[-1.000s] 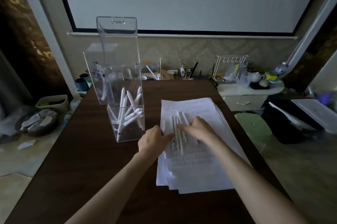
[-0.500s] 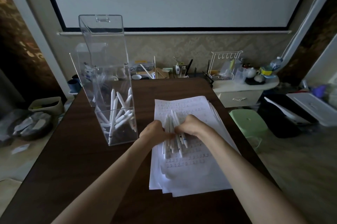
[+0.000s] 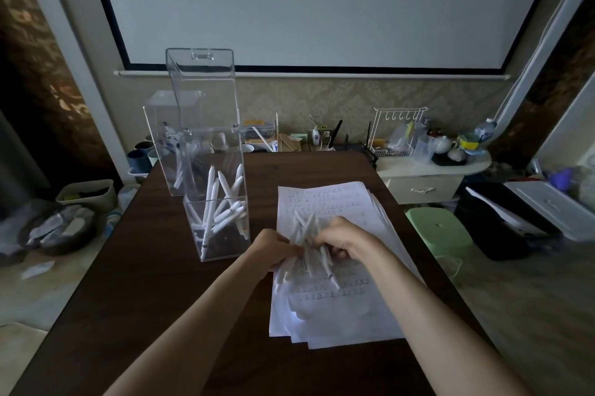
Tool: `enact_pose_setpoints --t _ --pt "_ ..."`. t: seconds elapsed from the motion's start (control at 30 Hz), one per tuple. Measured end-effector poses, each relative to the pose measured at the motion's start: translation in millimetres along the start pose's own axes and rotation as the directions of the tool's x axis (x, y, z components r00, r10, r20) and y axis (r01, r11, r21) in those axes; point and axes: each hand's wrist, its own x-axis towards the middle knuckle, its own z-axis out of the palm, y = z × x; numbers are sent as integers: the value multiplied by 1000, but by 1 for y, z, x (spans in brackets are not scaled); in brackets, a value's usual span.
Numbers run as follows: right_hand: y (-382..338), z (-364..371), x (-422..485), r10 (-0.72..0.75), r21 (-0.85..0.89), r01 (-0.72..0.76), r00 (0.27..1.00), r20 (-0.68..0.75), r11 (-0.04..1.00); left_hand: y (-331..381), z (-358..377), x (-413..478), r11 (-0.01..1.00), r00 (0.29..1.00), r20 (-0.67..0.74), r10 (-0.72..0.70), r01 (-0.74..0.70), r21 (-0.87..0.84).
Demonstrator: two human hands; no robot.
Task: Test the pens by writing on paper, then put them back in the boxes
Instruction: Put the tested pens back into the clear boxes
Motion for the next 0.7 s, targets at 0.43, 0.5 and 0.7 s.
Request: enact_pose_setpoints --t 0.43,0.5,0.7 --pt "-59 -11 -61 -449 458 525 851 -272 718 45 -82 -88 853 827 -220 518 -519 57" --pt "-83 1 -70 -535 401 613 790 -299 681 50 -106 -102 802 714 -377 590 -574 166" --pt "-134 36 -66 -666 186 778 614 -423 600 49 -159 -101 811 561 -598 573 -494 314"
